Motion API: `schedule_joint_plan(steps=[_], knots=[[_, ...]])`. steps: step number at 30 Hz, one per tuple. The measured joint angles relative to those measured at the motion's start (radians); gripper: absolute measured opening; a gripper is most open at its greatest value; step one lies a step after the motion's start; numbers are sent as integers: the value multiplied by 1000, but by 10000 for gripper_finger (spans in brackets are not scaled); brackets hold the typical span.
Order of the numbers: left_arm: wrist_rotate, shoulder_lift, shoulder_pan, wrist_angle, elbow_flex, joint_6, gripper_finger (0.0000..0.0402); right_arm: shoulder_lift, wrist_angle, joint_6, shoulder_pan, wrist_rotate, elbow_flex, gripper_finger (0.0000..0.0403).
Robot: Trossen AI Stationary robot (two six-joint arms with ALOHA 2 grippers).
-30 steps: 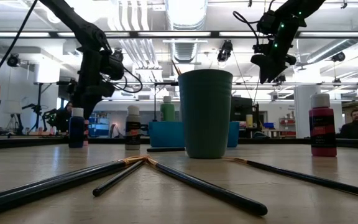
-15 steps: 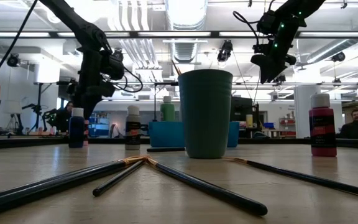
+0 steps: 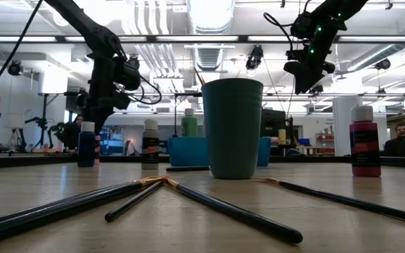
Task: Pick & Place Paint Supplies
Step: Put the pink paint bottle into the blue bin
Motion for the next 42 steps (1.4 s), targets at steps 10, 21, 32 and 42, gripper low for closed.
schedule_joint_plan(steps=[10,21,32,42], knots=[[-2,-1,0,0,0,25,123,0,5,0,0,0,0,149],[-5,-1,0,2,0,32,125,0,6,0,0,0,0,134],[-5,-1,0,3,0,10,125,0,8,0,0,0,0,123],[-1,-1,-16,7,0,22,126,0,8,0,0,0,0,155]])
